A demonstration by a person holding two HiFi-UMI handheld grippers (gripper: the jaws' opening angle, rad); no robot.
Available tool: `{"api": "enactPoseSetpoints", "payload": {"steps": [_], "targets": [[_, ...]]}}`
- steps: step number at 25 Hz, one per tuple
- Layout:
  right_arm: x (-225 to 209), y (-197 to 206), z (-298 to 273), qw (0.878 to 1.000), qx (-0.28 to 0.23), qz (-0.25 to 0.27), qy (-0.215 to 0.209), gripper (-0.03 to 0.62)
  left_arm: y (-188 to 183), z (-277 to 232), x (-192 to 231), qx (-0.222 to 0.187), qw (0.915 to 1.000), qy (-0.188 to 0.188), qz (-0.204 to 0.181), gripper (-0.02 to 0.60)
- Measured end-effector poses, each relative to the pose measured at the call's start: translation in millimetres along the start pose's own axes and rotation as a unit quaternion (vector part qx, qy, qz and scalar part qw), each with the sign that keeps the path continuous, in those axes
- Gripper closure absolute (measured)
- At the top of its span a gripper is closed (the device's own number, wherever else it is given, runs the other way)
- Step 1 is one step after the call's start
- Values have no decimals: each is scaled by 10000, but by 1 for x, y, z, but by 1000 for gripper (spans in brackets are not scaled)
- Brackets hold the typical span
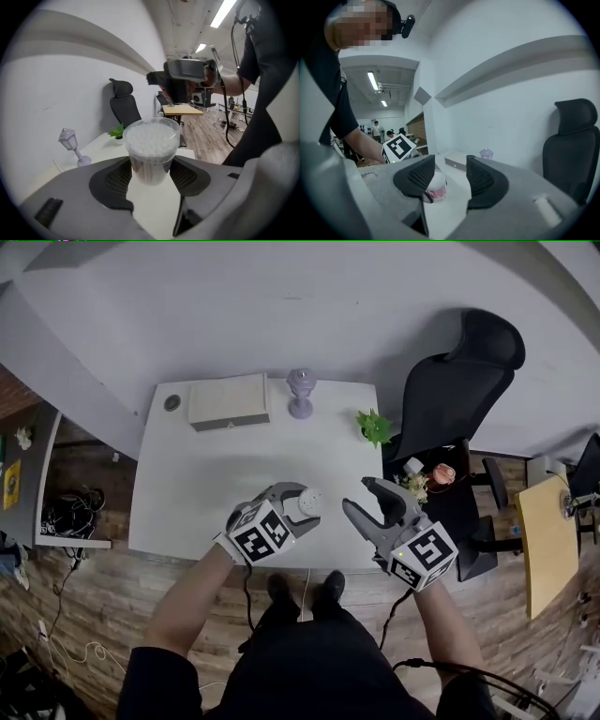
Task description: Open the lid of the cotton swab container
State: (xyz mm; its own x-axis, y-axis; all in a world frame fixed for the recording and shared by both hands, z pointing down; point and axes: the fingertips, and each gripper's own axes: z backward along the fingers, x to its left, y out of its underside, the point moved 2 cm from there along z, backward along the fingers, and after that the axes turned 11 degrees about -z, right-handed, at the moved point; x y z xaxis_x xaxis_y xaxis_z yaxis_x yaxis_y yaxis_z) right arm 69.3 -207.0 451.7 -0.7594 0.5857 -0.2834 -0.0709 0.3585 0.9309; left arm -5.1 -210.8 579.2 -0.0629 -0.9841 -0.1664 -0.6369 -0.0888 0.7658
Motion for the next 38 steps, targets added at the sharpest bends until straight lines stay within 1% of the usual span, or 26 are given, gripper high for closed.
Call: {"api": "enactPoseSetpoints", "payload": {"steps": [3,4,7,8,11,14,19,23,25,27,30,34,36,38], "targets": [[20,-1,-7,9986,232,-1,-469,373,-19,14,-11,20,9994,167,-310,333],[27,-1,-9,9977,297,72,-603,349,-25,18,-12,23,9992,174,-360,333],[49,-1,-14,9932,531,520,-898,291,-35,31,-7,40,9991,46,-415,333],[56,0,-15,9910,626,658,-983,284,-37,35,-5,44,9991,-12,-432,332],[71,3,-20,9849,854,891,-1213,283,-45,47,-4,37,9985,-126,-525,333],[82,0,-22,9785,951,1251,-1334,283,-55,58,-6,6,9975,-105,-700,333],[94,-8,-18,9648,1044,1839,-1561,284,-67,69,-15,-105,9955,155,-930,333],[99,-5,-18,9521,1223,2138,-1809,286,-69,73,-21,-146,9938,422,-1014,333],[99,-2,-19,9490,1305,2184,-1865,298,-68,72,-22,-126,9935,455,-1040,333],[98,1,-20,9507,1337,2090,-1858,335,-65,71,-23,-74,9934,417,-1065,333],[95,4,-22,9562,1389,1762,-1881,345,-60,69,-24,-17,9933,420,-1072,333],[89,3,-24,9643,1411,855,-2074,345,-55,69,-26,-29,9930,478,-1083,333],[87,1,-23,9641,1424,420,-2201,345,-55,69,-27,-71,9929,508,-1072,333],[85,-1,-22,9635,1385,122,-2287,345,-56,68,-27,-124,9931,512,-1048,333]]}}
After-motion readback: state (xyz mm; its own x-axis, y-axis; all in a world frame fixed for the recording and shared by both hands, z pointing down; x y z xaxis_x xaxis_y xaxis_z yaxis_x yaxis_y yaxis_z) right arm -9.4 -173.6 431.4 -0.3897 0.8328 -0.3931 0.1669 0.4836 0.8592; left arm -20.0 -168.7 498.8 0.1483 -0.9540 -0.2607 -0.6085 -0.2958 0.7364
